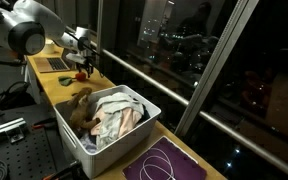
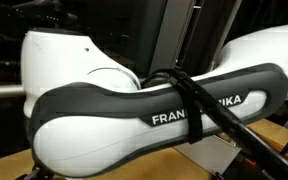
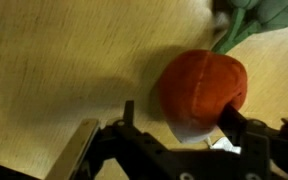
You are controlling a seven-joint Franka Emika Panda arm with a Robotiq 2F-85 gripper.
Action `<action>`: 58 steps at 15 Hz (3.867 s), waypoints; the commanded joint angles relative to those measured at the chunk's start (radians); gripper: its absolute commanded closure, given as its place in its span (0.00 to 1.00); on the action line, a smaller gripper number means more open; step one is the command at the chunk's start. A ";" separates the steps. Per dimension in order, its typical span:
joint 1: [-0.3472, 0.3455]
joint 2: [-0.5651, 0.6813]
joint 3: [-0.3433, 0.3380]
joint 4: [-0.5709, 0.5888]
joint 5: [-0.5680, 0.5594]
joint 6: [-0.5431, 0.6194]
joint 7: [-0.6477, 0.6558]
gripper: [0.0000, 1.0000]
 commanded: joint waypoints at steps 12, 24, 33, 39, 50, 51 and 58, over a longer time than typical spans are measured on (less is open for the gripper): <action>-0.070 -0.037 -0.016 -0.055 0.021 -0.010 0.088 0.98; -0.082 -0.481 -0.167 -0.551 -0.096 0.029 0.403 0.97; -0.121 -0.862 -0.223 -0.992 -0.205 -0.047 0.564 0.97; -0.296 -1.085 -0.212 -1.254 -0.258 -0.048 0.496 0.97; -0.559 -1.055 -0.197 -1.142 -0.232 0.005 0.136 0.97; -0.553 -1.035 -0.188 -1.136 -0.223 0.016 0.132 0.97; -0.517 -0.941 -0.155 -1.143 -0.149 0.029 0.093 0.42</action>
